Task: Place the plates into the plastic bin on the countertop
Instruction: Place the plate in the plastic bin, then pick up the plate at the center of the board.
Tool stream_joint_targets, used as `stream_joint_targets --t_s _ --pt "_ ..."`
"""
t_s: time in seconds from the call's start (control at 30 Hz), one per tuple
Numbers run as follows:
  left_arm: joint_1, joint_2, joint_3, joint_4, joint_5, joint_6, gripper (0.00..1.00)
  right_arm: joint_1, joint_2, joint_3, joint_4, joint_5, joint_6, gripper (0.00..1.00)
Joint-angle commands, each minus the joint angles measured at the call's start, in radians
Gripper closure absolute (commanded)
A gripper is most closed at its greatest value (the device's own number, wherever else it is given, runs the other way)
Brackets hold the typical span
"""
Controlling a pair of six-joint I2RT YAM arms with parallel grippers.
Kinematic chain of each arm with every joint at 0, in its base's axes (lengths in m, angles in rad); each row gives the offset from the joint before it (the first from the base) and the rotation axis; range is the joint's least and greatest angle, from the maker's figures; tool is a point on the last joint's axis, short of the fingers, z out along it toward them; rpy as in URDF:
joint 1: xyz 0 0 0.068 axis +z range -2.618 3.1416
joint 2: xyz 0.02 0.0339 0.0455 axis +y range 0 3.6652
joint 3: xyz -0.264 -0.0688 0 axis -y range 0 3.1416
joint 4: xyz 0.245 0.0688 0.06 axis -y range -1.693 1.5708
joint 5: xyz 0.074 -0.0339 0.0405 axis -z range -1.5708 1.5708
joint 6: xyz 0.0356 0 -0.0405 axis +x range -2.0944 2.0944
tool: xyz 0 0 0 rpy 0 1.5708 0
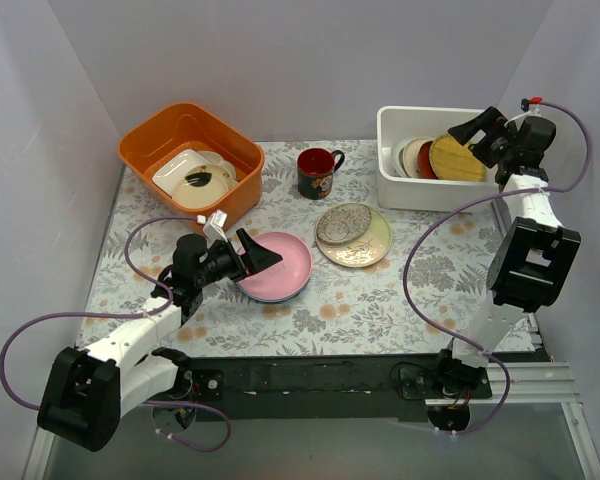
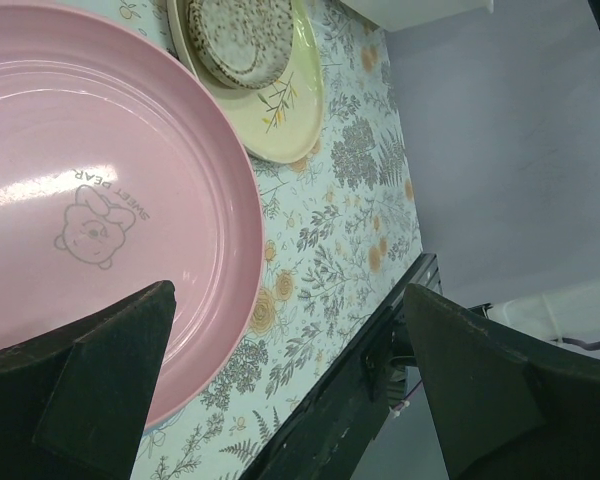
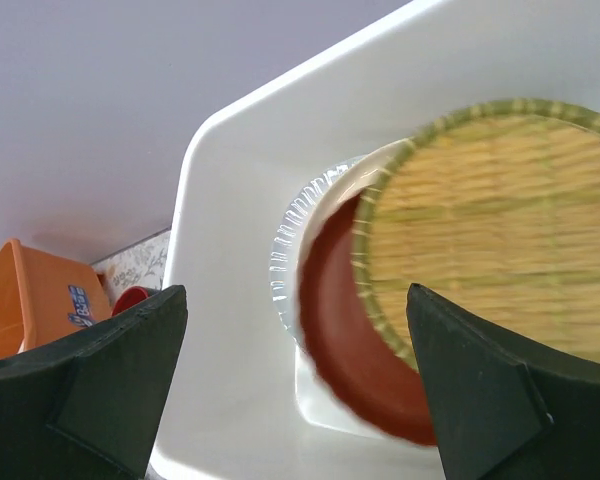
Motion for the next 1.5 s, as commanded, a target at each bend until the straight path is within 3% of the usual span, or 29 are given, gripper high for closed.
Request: stream_joint_targets --t_s 0.0,0.73,1.47 --pt "-0.004 -0.033 0.009 -0.002 -0.001 0.011 0.02 -0.004 -0.07 -0.019 0.004 0.035 -0.014 0.03" --pt "-0.004 -0.022 0.02 0.002 0.008 0.005 0.02 0.046 -0.117 -0.031 0.004 -0.039 -0.003 0.03" --pt "-0.004 -0.007 0.1 -0.126 -0.044 0.056 0.02 0.467 -0.264 -0.188 -0.144 0.102 -0.157 0.06"
